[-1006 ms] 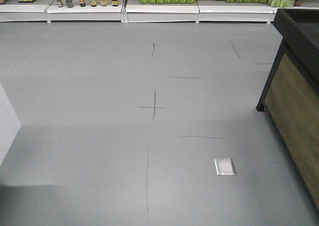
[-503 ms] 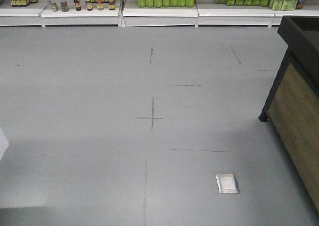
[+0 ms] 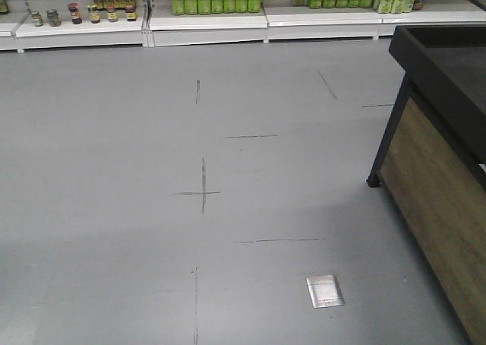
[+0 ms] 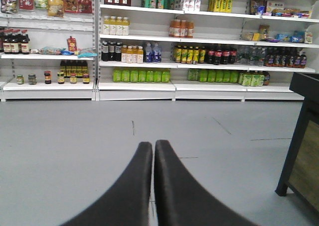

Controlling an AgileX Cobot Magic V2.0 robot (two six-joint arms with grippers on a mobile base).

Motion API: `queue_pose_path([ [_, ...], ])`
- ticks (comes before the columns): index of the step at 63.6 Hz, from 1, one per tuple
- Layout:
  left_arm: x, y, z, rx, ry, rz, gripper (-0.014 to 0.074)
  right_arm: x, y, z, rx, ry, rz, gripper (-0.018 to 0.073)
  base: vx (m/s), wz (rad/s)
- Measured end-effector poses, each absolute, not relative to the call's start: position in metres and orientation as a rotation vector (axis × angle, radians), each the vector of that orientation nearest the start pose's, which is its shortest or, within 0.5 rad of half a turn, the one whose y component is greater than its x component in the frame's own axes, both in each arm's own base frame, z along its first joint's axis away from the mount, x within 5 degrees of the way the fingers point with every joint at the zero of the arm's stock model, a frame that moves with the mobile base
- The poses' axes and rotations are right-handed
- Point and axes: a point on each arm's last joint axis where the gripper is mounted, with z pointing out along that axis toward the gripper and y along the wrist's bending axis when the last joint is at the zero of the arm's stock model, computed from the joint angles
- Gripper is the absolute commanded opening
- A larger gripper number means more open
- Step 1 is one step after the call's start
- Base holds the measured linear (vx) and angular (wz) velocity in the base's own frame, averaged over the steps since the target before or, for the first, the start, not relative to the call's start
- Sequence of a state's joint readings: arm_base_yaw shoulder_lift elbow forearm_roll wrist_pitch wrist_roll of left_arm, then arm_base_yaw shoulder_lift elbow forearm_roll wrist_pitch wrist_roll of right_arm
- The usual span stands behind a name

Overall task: Pick three apples into basket with both arms
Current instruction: 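Drive the base forward along the aisle toward the fruit tables, then turn the base toward the fruit table holding the light-blue basket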

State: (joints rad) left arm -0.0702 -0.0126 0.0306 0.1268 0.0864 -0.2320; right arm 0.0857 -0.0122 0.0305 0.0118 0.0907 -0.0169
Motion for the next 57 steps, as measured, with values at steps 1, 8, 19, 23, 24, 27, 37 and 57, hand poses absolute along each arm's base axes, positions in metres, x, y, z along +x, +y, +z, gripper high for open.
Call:
queue_pose_path([
  [1, 0.0567, -0.0030, 0.1957, -0.037, 1.588, -0.129, -0.0006, 0.0565, 0.0050, 0.1953, -0.073, 1.591, 0.064, -0.0008, 0.11, -0.23],
  [8, 0.0567, -0.0030, 0.1957, -0.037, 1.588, -0.129, -0.0006, 0.0565, 0.0050, 0.1953, -0.073, 1.591, 0.064, -0.0008, 0.11, -0.24],
  [19, 0.0567, -0.0030, 0.1957, -0.037, 1.588, -0.129, -0.0006, 0.0565, 0.0050, 0.1953, -0.073, 1.591, 0.064, -0.0008, 0.10, -0.30],
  [23, 0.0567, -0.0030, 0.1957, -0.037, 1.588, -0.129, -0.0006, 0.0565, 0.0050, 0.1953, -0.073, 1.591, 0.064, -0.0008, 0.10, -0.38],
  [24, 0.0567, -0.0030, 0.1957, -0.037, 1.588, -0.129, -0.0006, 0.0565, 0.0050, 0.1953, -0.073, 1.591, 0.064, -0.0008, 0.10, -0.40],
  [27, 0.0567, -0.0030, 0.1957, -0.037, 1.588, -0.129, -0.0006, 0.0565, 0.0050, 0.1953, -0.073, 1.591, 0.064, -0.0008, 0.10, -0.41],
  [37, 0.0567, -0.0030, 0.1957, -0.037, 1.588, -0.129, -0.0006, 0.0565, 0.0050, 0.1953, -0.073, 1.591, 0.064, -0.0008, 0.11, -0.44],
  [57, 0.0567, -0.0030, 0.1957, -0.037, 1.588, -0.129, -0.0006, 0.0565, 0.0050, 0.1953, -0.073, 1.591, 0.064, -0.0008, 0.12, -0.54],
])
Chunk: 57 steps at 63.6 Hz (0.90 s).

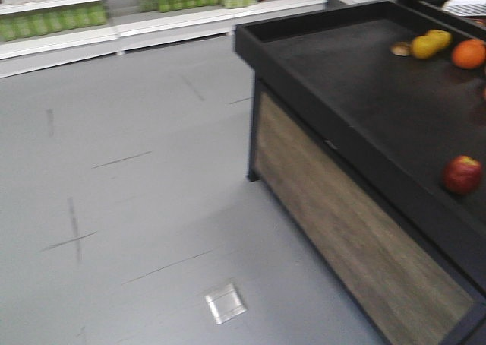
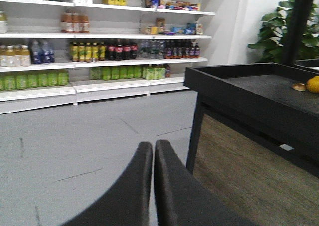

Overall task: Pick three apples into basket with both arms
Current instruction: 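Turn the base toward the fruit table holding the light-blue basket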

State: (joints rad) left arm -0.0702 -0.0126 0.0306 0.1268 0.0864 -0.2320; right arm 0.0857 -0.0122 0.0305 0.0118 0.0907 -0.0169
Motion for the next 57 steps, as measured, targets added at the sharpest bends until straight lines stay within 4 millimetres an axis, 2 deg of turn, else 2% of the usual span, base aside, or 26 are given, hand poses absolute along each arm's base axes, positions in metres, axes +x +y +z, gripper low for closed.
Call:
queue_pose_path([
  [57, 0.0567, -0.0030, 0.1957, -0.037, 1.588, -0.129, -0.0006, 0.0565, 0.0050, 0.1953, -0.073, 1.591, 0.064, -0.0008, 0.14, -0.62],
])
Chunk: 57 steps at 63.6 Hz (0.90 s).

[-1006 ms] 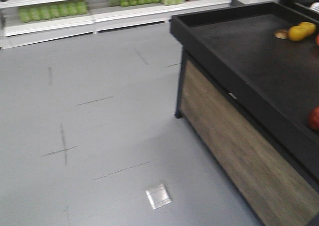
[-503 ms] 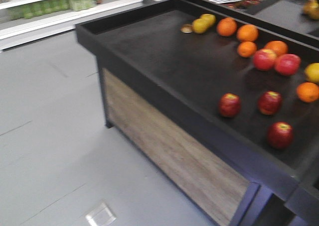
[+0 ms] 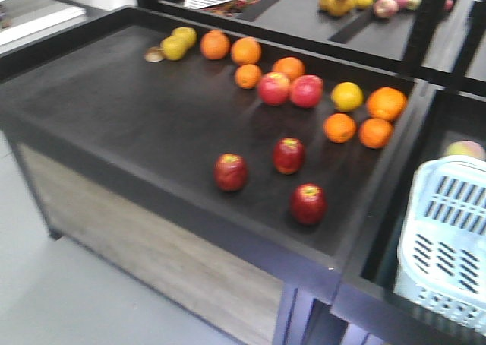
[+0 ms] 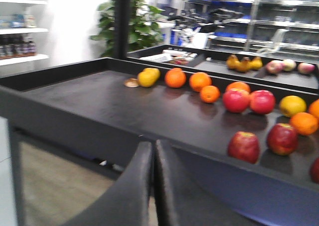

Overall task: Pick three apples into basket with both arms
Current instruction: 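Turn the base toward the fruit table holding the light-blue basket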

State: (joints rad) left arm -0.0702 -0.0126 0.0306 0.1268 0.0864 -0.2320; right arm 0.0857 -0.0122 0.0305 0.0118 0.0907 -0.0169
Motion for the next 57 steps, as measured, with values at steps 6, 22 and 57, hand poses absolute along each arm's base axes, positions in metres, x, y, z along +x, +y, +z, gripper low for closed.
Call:
queue_pose_path([
  [6, 0.0567, -0.0030, 0.1957, -0.037, 1.588, -0.129, -0.0006, 0.0565, 0.0050, 0.1953, -0.073, 1.591, 0.064, -0.0008, 0.15, -0.60],
  [22, 0.0567, -0.0030, 0.1957, -0.037, 1.588, -0.129, -0.0006, 0.0565, 0.0050, 0.1953, -0.073, 1.591, 0.064, -0.0008, 0.15, -0.60],
  [57, 0.0567, -0.0030, 0.1957, -0.037, 1.588, -0.129, -0.0006, 0.0565, 0.0050, 0.1953, -0.073, 1.591, 0.064, -0.0008, 0.13, -0.48],
])
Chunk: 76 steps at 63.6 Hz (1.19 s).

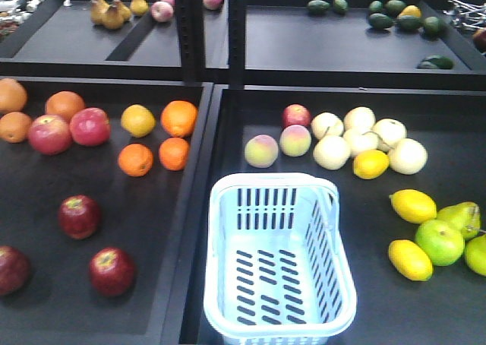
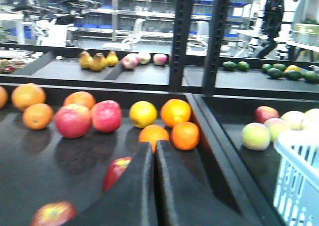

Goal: Pick three apples into basket with both arms

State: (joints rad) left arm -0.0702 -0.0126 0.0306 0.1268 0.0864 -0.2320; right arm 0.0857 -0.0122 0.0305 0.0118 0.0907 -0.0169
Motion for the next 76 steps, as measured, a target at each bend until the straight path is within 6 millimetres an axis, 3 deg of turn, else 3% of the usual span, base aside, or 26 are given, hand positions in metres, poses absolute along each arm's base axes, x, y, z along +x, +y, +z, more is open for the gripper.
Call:
queue_pose_path([
  [76, 0.0567, -0.0030, 0.1957, -0.037, 1.588, -0.129, -0.0006, 0.0565, 0.0050, 0.1953, -0.073, 1.591, 0.064, -0.0008, 0.03, -0.04],
])
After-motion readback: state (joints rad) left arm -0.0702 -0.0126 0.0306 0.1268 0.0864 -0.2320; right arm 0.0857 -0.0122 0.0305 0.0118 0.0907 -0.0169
